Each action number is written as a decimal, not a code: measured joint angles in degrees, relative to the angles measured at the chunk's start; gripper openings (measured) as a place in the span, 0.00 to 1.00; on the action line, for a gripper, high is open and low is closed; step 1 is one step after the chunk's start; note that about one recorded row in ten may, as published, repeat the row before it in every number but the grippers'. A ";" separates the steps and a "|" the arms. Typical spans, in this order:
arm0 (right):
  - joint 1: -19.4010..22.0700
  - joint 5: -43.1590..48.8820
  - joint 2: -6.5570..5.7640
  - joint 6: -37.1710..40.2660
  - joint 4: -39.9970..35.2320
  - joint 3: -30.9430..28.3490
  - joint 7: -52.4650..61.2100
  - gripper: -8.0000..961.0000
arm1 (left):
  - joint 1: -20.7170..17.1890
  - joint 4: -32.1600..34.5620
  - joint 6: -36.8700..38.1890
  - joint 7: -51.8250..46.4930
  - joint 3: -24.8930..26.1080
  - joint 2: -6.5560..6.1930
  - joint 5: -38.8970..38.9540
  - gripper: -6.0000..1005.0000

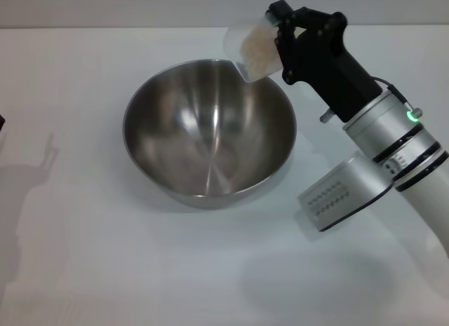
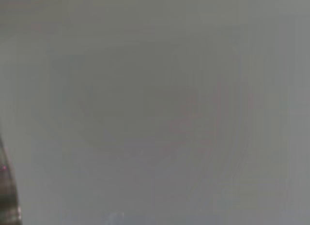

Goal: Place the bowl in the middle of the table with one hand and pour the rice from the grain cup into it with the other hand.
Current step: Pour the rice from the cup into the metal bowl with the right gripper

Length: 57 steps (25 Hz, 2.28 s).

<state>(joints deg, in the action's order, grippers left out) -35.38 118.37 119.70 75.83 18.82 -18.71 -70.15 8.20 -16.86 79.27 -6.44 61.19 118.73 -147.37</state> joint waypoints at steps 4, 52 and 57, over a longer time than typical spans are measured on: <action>-0.08 0.17 0.00 -0.47 1.43 0.00 -6.33 0.03 | -0.01 0.18 -0.11 -1.55 0.39 -0.01 0.04 0.83; 0.31 9.78 0.18 -5.20 5.63 -0.06 -49.27 0.03 | 0.22 0.17 -0.26 -1.91 -0.02 0.18 0.06 0.83; 0.56 9.78 0.18 -6.29 6.26 0.41 -55.31 0.03 | 0.23 0.07 -0.26 -1.91 -0.10 0.19 0.06 0.83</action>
<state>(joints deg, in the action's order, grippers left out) -34.82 128.15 119.89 69.54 25.08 -18.31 -125.47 8.44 -16.79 79.01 -8.35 61.09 118.92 -147.30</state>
